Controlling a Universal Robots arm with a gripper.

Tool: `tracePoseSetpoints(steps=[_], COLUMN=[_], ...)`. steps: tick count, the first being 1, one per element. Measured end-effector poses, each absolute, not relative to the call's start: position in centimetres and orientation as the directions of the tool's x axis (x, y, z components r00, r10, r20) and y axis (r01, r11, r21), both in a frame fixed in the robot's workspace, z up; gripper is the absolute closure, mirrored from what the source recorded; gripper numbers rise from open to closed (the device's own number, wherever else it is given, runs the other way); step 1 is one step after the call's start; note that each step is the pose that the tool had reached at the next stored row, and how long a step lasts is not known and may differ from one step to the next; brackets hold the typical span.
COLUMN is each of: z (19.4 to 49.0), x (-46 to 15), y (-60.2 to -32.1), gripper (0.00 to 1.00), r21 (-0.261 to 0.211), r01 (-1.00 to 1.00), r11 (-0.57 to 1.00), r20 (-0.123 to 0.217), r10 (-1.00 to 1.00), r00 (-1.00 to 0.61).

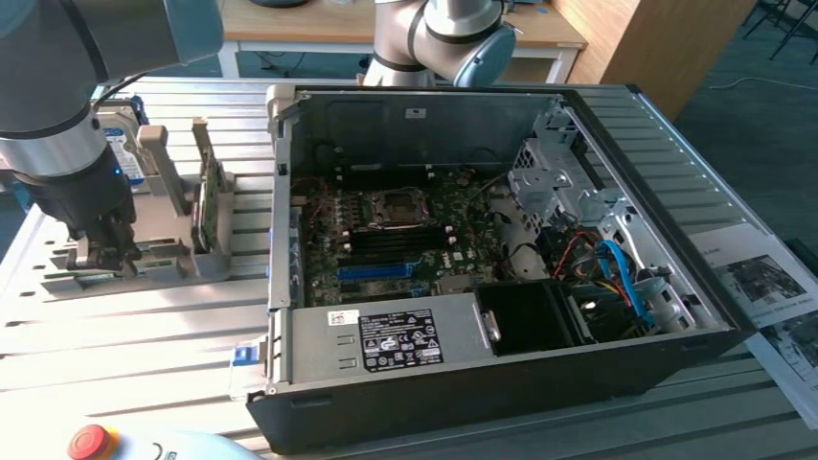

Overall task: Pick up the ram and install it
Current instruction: 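Pick up the ram and move it above insertion slot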

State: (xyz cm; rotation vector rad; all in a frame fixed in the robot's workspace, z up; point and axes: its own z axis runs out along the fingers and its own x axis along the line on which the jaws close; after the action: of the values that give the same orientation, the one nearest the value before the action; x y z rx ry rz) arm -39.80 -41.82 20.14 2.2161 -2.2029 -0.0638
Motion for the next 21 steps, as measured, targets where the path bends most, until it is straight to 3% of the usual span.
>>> tracePoseSetpoints(steps=[21], z=[20.26], x=[-39.79], y=[-41.83], gripper=[0.7], r21=[0.04], r01=[-0.999], r11=[-0.006], r20=[-0.017], r10=[-1.0], r00=[0.006])
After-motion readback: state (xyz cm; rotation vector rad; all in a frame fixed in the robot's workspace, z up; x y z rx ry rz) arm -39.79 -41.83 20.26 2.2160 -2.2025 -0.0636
